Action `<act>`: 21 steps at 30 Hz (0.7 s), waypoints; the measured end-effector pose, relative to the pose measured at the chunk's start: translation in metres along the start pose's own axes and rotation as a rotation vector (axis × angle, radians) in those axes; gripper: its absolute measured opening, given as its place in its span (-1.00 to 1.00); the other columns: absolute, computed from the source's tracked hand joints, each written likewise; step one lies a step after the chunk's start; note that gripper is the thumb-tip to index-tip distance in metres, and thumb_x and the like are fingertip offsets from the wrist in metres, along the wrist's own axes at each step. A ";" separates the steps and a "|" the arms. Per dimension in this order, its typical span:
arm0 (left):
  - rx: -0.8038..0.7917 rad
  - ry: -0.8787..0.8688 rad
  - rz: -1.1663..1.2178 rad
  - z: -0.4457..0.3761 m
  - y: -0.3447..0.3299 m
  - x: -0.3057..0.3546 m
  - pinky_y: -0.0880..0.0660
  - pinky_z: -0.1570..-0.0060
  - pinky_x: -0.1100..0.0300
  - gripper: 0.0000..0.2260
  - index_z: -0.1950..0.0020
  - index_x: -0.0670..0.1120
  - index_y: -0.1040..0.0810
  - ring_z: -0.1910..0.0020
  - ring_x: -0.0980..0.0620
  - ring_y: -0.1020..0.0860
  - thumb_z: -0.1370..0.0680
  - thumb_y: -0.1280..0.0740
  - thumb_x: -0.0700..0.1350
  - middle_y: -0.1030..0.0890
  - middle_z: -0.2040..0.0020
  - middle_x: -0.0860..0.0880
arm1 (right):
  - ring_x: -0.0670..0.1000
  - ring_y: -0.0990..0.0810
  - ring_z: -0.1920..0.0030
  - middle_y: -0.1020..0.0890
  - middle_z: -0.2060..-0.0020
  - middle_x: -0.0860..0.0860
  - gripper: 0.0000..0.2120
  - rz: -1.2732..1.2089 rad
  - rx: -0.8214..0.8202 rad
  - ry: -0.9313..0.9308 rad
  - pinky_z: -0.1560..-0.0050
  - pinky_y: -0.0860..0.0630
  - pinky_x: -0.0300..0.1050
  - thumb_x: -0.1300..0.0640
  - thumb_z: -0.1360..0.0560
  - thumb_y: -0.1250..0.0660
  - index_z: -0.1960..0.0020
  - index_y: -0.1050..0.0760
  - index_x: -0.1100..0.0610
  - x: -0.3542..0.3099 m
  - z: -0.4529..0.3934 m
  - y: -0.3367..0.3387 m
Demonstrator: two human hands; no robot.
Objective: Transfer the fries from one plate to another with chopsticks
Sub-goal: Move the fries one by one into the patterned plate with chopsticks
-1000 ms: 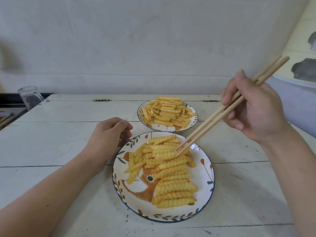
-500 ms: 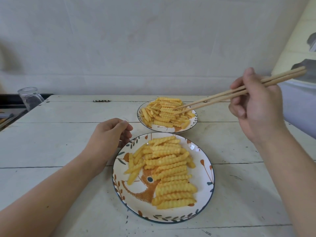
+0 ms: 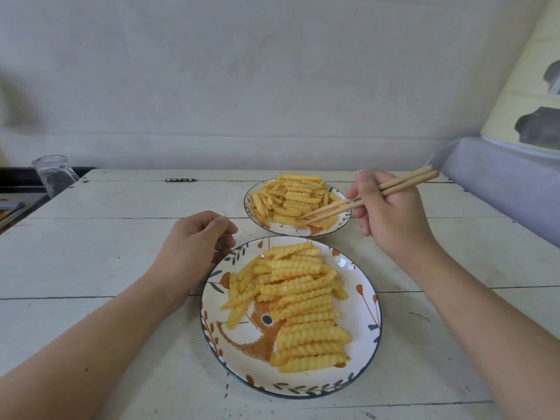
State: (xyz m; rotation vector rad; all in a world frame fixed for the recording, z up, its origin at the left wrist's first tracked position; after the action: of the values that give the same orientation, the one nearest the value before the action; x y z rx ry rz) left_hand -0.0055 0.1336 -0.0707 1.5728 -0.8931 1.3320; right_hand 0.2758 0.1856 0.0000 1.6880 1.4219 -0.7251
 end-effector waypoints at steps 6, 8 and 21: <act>-0.004 -0.001 -0.008 -0.001 0.000 -0.002 -0.53 0.11 0.11 -0.74 0.12 -0.16 -0.67 0.25 0.00 -0.56 -0.67 -0.25 -0.17 -0.64 0.32 -0.01 | -0.02 -0.38 0.58 -0.46 0.50 0.04 -0.61 -0.060 0.048 -0.042 0.55 -0.33 -0.24 -0.03 -0.66 -0.21 0.24 -0.54 0.14 0.004 -0.004 0.008; -0.005 -0.002 -0.007 -0.002 0.000 -0.002 -0.53 0.11 0.11 -0.74 0.11 -0.17 -0.67 0.25 0.01 -0.56 -0.67 -0.25 -0.17 -0.64 0.32 -0.01 | 0.00 -0.39 0.58 -0.47 0.50 0.03 -0.62 -0.065 0.026 -0.057 0.55 -0.32 -0.25 -0.02 -0.67 -0.20 0.21 -0.54 0.17 0.008 -0.004 0.004; -0.008 0.002 -0.009 -0.001 0.000 -0.002 -0.54 0.10 0.10 -0.75 0.11 -0.17 -0.67 0.24 0.00 -0.57 -0.66 -0.26 -0.18 -0.63 0.31 -0.02 | -0.02 -0.20 0.66 -0.35 0.54 0.12 -0.44 -0.503 -0.077 -0.134 0.53 -0.16 -0.32 -0.09 -0.67 -0.09 0.40 -0.51 0.11 -0.028 -0.012 0.035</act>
State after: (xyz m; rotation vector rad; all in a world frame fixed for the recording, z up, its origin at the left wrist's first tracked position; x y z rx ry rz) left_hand -0.0060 0.1346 -0.0722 1.5678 -0.8878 1.3215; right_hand 0.3038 0.1791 0.0363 1.2031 1.7717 -1.0193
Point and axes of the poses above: each hand's wrist, its own z-axis away from the middle knuckle, its own y-axis out of the back of the hand, x = y × z, the point moved 7 cm from there along -z, towards the middle knuckle
